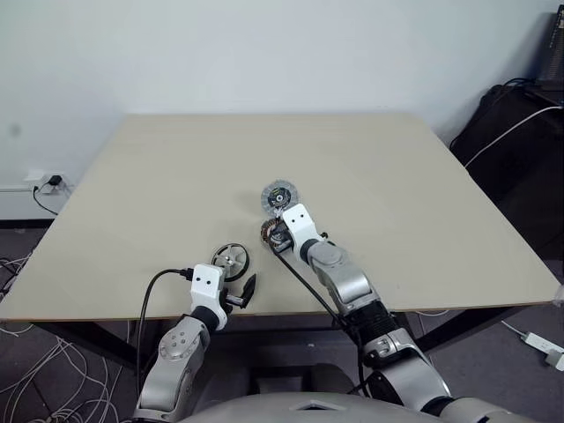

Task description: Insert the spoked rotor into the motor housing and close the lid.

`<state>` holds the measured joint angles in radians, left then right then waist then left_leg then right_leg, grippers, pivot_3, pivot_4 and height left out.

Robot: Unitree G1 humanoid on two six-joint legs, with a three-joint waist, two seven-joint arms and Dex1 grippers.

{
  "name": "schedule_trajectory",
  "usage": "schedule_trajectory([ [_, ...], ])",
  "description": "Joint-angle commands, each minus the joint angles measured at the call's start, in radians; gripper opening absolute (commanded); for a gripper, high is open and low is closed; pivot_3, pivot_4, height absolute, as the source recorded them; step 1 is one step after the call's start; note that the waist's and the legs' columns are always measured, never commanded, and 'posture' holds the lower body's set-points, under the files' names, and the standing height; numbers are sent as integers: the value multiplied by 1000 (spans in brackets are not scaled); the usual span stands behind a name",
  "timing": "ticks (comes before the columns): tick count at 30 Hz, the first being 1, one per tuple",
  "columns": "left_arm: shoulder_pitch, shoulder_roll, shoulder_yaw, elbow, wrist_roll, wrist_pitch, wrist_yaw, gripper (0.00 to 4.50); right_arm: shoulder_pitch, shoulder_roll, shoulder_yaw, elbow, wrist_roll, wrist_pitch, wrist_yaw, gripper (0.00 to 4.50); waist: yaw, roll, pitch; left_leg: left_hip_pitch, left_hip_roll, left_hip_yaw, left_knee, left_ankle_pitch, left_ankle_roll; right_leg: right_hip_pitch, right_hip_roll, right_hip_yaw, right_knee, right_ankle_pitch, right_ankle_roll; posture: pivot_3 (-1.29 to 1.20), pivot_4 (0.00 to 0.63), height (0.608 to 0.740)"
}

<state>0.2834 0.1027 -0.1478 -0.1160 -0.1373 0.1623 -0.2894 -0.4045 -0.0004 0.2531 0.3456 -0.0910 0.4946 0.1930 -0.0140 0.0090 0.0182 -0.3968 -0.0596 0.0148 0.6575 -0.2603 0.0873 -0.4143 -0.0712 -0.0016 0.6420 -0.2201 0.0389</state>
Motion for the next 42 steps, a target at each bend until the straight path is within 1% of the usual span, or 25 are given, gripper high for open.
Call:
schedule_trajectory([
  [1, -9, -2, 4, -25, -3, -28, -3, 4500, -32, 13, -10, 4, 0, -34, -6, 30, 1, 0, 0, 0, 0, 0, 0, 0, 0, 0, 0, 0, 0, 0, 0, 0, 0, 740],
  [11, -6, -4, 9, -22, -5, -34, 0, 4500, -23, -3, -10, -43, -4, -21, 13, 30, 1, 0, 0, 0, 0, 0, 0, 0, 0, 0, 0, 0, -1, 0, 0, 0, 0, 740],
  [19, -7, -3, 8, -21, -6, -32, -3, 4500, -21, 9, -1, -79, -2, -34, 15, 30, 2, 0, 0, 0, 0, 0, 0, 0, 0, 0, 0, 0, -1, 0, 0, 0, 0, 740],
  [27, 0, -2, 8, -31, -4, -30, 1, 4500, -26, 18, 13, -24, -6, -44, 23, 30, 2, 0, 0, 0, 0, 0, 0, 0, 0, 0, 0, 0, -1, 0, 0, 0, 0, 740],
  [35, 5, -2, 5, -43, -4, -25, 3, 4500, -14, -4, -11, 27, -7, -59, 4, 30, 2, 0, 0, 0, 0, 0, 0, 0, 0, 0, 0, 0, -1, 0, 0, 0, 0, 740],
  [42, -2, 0, 3, -45, -4, -17, 0, 4500, 7, -16, -30, 14, 4, -52, 0, 30, 2, 0, 0, 0, 0, 0, 0, 0, 0, 0, 0, 0, -1, 0, 0, 0, 0, 740],
])
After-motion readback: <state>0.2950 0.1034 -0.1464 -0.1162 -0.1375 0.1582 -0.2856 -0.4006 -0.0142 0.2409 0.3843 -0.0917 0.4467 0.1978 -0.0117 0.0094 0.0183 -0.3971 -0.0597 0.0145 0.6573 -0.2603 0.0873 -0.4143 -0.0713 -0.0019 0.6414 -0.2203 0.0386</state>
